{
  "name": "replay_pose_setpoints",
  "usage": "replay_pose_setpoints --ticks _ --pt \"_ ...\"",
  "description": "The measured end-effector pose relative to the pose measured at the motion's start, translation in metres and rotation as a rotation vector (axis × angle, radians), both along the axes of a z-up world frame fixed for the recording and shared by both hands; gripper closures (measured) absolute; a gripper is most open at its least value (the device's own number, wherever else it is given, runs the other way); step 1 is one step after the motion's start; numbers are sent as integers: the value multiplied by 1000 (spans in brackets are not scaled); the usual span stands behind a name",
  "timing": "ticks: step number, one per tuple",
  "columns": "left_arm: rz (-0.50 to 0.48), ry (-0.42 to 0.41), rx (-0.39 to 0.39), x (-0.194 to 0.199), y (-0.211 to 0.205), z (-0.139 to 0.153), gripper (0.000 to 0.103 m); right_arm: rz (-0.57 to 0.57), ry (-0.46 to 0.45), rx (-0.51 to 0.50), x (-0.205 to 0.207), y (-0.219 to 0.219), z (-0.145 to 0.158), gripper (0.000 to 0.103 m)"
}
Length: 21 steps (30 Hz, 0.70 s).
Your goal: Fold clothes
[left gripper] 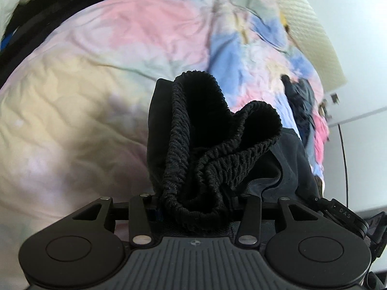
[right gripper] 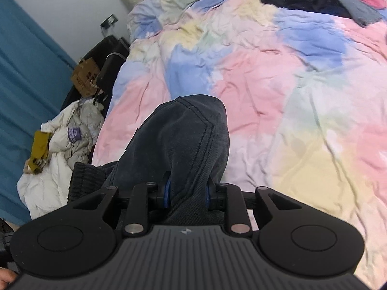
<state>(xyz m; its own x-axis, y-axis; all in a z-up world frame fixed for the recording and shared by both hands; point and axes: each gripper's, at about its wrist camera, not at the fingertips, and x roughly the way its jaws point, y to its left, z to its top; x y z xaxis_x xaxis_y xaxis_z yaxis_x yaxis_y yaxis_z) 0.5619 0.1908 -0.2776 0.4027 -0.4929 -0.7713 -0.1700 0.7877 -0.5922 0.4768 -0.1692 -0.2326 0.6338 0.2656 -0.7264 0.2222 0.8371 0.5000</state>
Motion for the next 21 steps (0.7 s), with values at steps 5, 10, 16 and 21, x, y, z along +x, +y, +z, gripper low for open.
replay_pose_setpoints --ticks 5,10,16,21 --pt "-98 -32 -1 0 -34 13 57 -63 -18 -13 -30 -28 7 78" --pt "-185 -74 2 -6 -82 32 57 -131 -58 -18 -61 -64 17 78" --pt "-279 -104 5 -17 -152 47 57 -219 -85 -10 -99 -123 21 78" --pt "-346 -107 -1 -16 -233 43 57 -284 -82 -16 -132 -185 15 78"
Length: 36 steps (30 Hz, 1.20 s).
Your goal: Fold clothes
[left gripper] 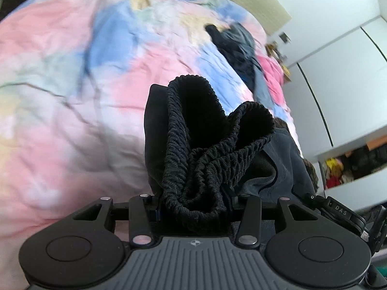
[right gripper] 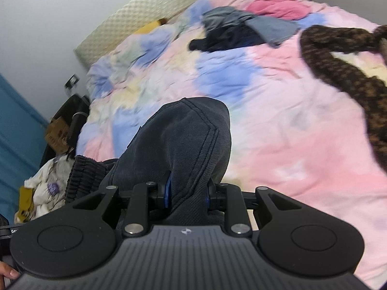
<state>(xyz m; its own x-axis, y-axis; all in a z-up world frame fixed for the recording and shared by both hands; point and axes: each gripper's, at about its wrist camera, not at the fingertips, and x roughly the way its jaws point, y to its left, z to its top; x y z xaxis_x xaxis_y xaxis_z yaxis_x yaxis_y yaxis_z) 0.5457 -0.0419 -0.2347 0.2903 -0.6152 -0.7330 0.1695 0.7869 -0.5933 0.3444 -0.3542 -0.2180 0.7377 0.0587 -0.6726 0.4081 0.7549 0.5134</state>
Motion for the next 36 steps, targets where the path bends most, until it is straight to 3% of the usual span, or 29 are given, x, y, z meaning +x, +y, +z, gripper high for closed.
replay_pose_setpoints --ticks 13,19,29,36 --pt "-196 38 8 -2 -237 -49 57 -176 33 4 -84 -174 -39 78" --pt "-304 53 18 13 -337 -85 57 -283 38 21 -117 -239 -70 78" --pt "-425 112 146 28 -445 -170 55 -372 126 92 -146 -298 -150 77" --pt "-441 147 195 36 -478 -200 48 -403 159 115 -146 -308 -187 71"
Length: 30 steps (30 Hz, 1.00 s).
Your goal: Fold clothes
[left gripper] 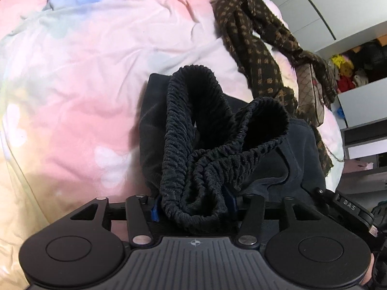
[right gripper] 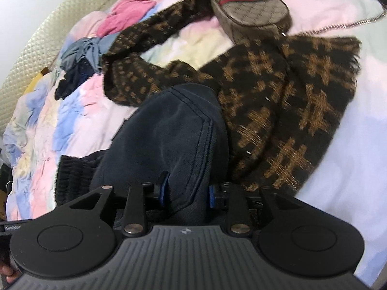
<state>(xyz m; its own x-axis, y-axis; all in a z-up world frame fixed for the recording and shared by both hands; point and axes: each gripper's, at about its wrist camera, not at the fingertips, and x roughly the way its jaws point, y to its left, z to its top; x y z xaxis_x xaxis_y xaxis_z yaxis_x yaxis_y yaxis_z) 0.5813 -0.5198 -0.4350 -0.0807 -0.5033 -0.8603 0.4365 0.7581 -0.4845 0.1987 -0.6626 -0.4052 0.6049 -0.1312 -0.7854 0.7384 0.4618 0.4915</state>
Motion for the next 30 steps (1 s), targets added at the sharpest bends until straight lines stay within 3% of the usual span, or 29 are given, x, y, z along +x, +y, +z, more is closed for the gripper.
replay_pose_setpoints --ticks 4,6,8,13,17,30 --pt "-4 20 20 -2 1 8 41 -37 -22 38 -6 1 2 66" --pt "-10 23 31 -4 3 13 38 -55 -30 57 -9 1 5 59" --pt "-21 14 38 -9 12 22 30 -68 -30 57 -10 3 13 57" --pt "-59 -15 24 -22 39 53 21 -79 -24 -9 -15 13 42 43" --pt "-122 -116 -10 -40 60 94 7 -100 -60 -74 -27 27 81 39" --pt "-175 -291 -112 -78 141 201 0 -66 -61 -231 -56 113 177 31"
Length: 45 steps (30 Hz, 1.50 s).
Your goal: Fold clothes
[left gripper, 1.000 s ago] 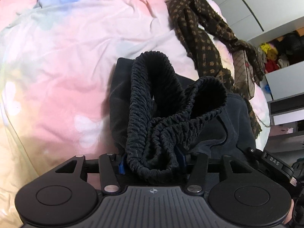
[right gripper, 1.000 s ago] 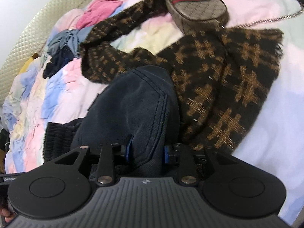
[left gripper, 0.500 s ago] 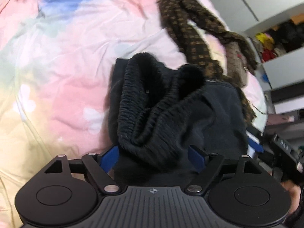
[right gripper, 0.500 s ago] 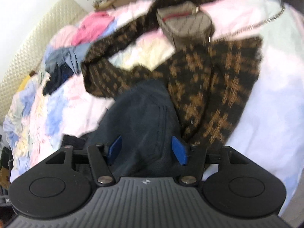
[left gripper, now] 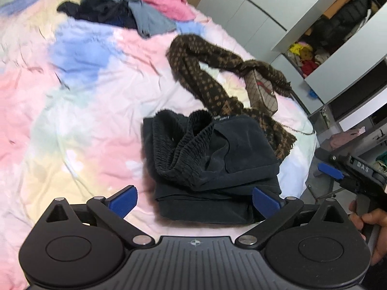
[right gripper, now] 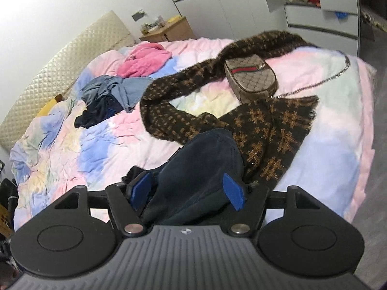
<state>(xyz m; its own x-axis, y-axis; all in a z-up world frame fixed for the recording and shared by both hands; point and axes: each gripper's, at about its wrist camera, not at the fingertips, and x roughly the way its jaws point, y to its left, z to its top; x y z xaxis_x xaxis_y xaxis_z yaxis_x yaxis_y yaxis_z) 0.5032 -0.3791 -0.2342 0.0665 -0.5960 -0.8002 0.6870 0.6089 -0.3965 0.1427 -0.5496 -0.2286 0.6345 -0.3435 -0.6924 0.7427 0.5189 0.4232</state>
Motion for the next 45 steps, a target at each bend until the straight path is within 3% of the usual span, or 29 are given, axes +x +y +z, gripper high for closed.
replay_pose_setpoints --ticks 12,24,33,38,45 --pt "-20 -104 -65 -36 68 60 0 17 13 -71 -19 97 55 18" --pt "-37 -268 -55 -77 125 107 0 61 48 -139 -22 177 98 13" --pt "-23 -307 -70 -101 158 134 0 76 55 -192 -19 228 121 1" --pt "16 -283 -81 -103 175 138 0 71 68 -220 -20 246 126 1" --pt "31 -314 -50 -100 193 143 0 71 106 -227 -17 261 126 0"
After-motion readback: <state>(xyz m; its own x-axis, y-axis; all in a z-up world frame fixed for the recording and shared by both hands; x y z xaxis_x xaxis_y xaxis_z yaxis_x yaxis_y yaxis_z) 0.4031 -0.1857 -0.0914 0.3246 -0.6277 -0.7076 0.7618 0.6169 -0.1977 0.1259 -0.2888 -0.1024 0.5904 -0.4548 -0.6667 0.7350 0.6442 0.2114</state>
